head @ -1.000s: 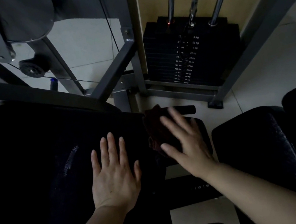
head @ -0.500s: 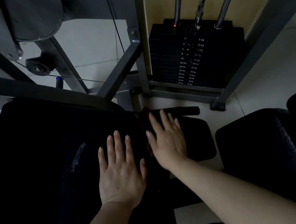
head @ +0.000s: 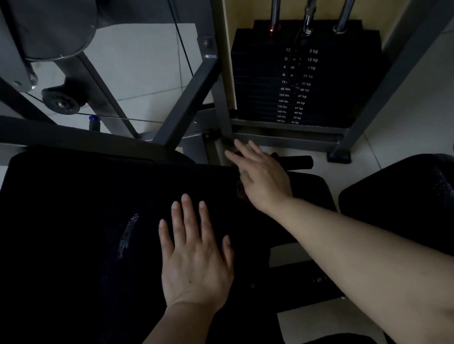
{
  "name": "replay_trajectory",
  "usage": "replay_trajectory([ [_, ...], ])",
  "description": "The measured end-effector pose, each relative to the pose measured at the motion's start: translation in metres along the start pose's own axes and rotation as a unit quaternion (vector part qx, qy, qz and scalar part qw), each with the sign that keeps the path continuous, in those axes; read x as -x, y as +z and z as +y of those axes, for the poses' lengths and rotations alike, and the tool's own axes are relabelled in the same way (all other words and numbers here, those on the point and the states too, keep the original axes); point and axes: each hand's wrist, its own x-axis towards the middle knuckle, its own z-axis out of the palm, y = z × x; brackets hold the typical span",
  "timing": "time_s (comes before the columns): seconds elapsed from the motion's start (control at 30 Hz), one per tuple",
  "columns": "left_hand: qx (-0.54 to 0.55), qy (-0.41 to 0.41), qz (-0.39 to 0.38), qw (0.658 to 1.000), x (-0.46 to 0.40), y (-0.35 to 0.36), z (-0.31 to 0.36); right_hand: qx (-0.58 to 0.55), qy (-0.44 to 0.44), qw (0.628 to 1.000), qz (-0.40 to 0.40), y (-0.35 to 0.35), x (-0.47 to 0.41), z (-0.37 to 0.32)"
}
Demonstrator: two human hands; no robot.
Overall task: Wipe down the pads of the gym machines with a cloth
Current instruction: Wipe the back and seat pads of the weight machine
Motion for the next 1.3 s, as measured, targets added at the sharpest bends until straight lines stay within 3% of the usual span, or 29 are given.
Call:
replay_trajectory([
  [0.13, -0.004, 0.001, -0.008, 1.000, 0.000, 0.002, -0.001, 0.014, -0.006, 1.000, 0.006, 0.012, 0.066, -0.008],
  [0.27, 0.013, 0.006, 0.001, 1.000, 0.002, 0.003, -0.003, -0.009, -0.074, 0.997, -0.017, 0.033, 0.140, -0.023],
  [0.4, 0.016, 0.012, -0.002, 1.000, 0.001, 0.001, -0.003, 0.046, -0.126, 0.991, -0.008, 0.024, 0.091, -0.011],
  [0.57, 0.007, 0.003, 0.002, 1.000, 0.000, 0.000, -0.001, 0.034, 0.073, 0.997, 0.000, 0.013, -0.019, -0.012],
  [0.67, 0.026, 0.003, 0.008, 1.000, 0.000, -0.002, -0.002, 0.049, 0.094, 0.994, 0.040, 0.015, -0.013, -0.018],
  [0.77, 0.113, 0.016, 0.034, 0.993, 0.004, -0.013, -0.008, 0.057, 0.118, 0.991, 0.039, 0.023, 0.024, -0.035],
  [0.87, 0.097, 0.024, 0.042, 0.994, 0.016, -0.027, -0.032, 0.039, 0.067, 0.997, 0.024, 0.034, 0.089, -0.060],
  [1.03, -0.009, 0.059, -0.027, 0.998, 0.030, -0.031, -0.077, 0.025, -0.050, 0.996, -0.070, 0.046, 0.179, -0.078],
  [1.13, 0.004, 0.088, -0.033, 0.996, 0.029, -0.025, -0.081, 0.034, -0.080, 0.996, -0.027, 0.046, 0.139, -0.068],
  [1.3, 0.020, 0.079, -0.027, 0.996, 0.030, -0.028, -0.079, 0.023, 0.050, 0.998, 0.033, 0.041, 0.029, -0.071],
])
